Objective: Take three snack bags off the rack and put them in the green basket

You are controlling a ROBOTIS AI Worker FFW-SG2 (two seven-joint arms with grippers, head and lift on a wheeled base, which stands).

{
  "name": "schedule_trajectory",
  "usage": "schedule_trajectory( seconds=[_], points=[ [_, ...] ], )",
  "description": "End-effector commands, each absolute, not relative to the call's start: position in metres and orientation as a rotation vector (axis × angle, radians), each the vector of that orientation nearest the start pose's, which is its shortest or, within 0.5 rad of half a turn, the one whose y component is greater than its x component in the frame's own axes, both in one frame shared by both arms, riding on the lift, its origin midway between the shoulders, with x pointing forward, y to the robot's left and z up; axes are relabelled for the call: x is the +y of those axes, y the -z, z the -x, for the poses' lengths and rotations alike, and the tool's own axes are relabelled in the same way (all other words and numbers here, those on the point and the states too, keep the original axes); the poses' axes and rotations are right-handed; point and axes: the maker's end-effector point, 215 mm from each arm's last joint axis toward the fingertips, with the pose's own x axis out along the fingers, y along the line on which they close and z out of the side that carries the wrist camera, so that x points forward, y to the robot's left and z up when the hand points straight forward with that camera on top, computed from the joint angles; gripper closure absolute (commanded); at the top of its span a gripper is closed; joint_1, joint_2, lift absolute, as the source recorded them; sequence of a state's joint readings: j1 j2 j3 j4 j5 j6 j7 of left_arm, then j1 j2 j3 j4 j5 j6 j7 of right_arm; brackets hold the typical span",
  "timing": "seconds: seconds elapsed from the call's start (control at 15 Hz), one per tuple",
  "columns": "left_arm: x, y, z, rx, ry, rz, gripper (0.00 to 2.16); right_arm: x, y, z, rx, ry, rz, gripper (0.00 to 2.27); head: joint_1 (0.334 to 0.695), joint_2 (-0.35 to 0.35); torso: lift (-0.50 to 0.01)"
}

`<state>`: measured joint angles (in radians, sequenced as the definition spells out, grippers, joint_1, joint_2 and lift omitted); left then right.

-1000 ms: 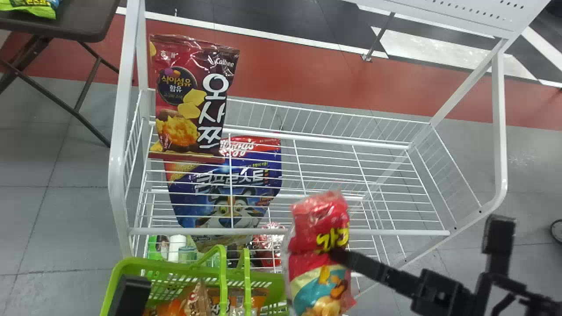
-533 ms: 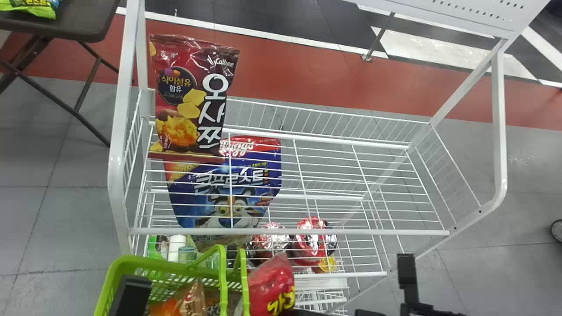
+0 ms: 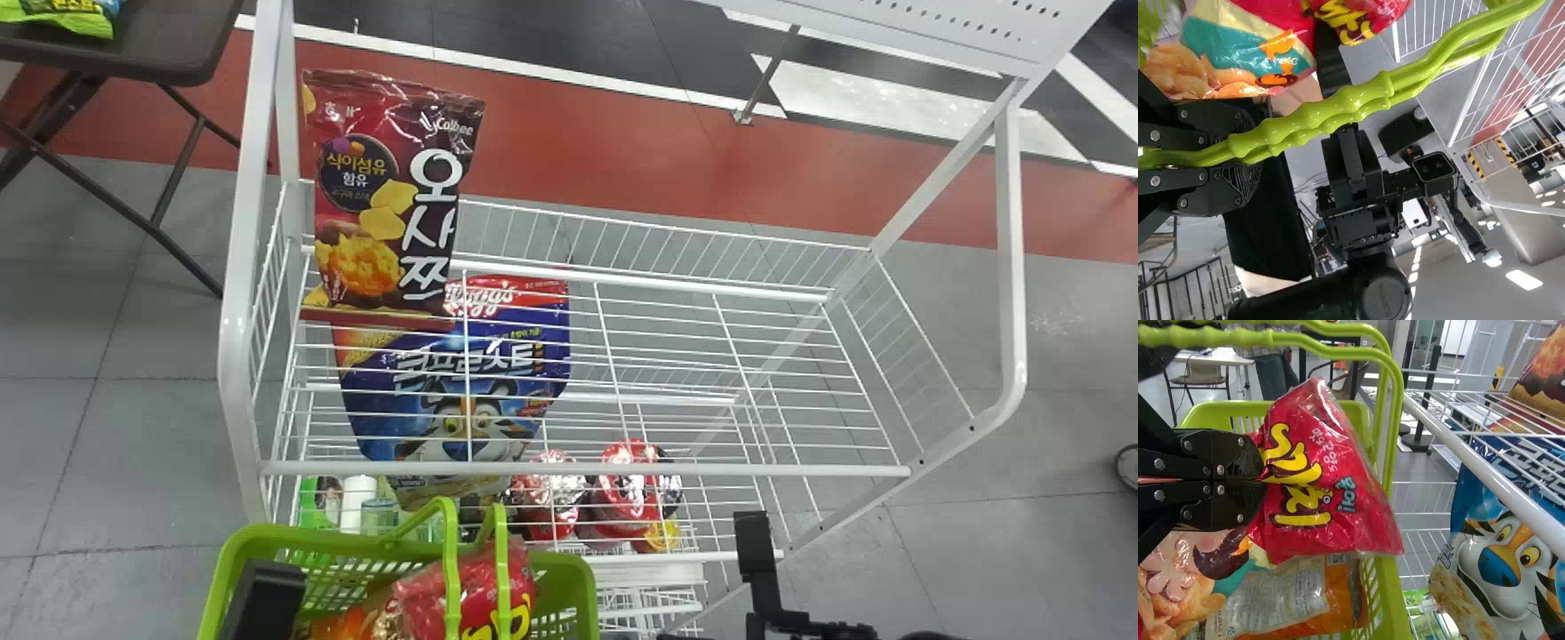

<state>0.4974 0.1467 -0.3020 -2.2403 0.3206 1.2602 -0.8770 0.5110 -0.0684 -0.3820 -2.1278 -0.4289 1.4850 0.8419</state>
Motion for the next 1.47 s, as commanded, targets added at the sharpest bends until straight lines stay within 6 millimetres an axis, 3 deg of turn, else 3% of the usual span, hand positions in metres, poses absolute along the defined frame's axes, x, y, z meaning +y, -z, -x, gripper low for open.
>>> schedule_trajectory(
  seconds=[0.0,0.2,0.4,0.47,0.67,0.8,0.93,1.2,1.4],
  points=[
    [-0.068,0.419,-0.147,1.065,1.294,0.605,1.24,-0.18,0.496,-0.235,1.077,-0.561,-0.837,0.07,0.695,-0.35,-0.026],
    [-0.07,0.418,-0.147,1.064,1.299,0.606,1.24,-0.215,0.497,-0.25,1.016,-0.48,-0.792,0.03,0.695,-0.35,-0.026],
    [-0.07,0.419,-0.147,1.063,1.298,0.603,1.24,-0.235,0.469,-0.273,0.881,-0.476,-0.732,0.06,0.695,-0.35,-0.026],
    [-0.071,0.419,-0.147,1.063,1.298,0.603,1.24,-0.24,0.453,-0.288,0.792,-0.477,-0.68,0.06,0.695,-0.35,-0.026],
    [-0.071,0.419,-0.148,1.064,1.297,0.598,1.24,-0.257,0.371,-0.336,0.396,-0.492,-0.436,0.06,0.695,-0.35,-0.026],
    [-0.071,0.42,-0.147,1.066,1.296,0.597,1.24,-0.251,0.319,-0.346,0.192,-0.493,-0.308,0.06,0.695,-0.35,-0.026],
    [-0.073,0.421,-0.146,1.069,1.296,0.598,1.24,-0.241,0.294,-0.351,0.111,-0.429,-0.25,0.07,0.695,-0.35,-0.026],
    [-0.075,0.422,-0.145,1.07,1.297,0.593,1.24,-0.219,0.279,-0.364,0.076,-0.165,-0.111,0.06,0.695,-0.35,-0.026],
    [-0.074,0.422,-0.144,1.065,1.292,0.589,1.24,-0.206,0.282,-0.364,0.088,-0.147,-0.147,0.06,0.695,-0.35,-0.026]
  ],
)
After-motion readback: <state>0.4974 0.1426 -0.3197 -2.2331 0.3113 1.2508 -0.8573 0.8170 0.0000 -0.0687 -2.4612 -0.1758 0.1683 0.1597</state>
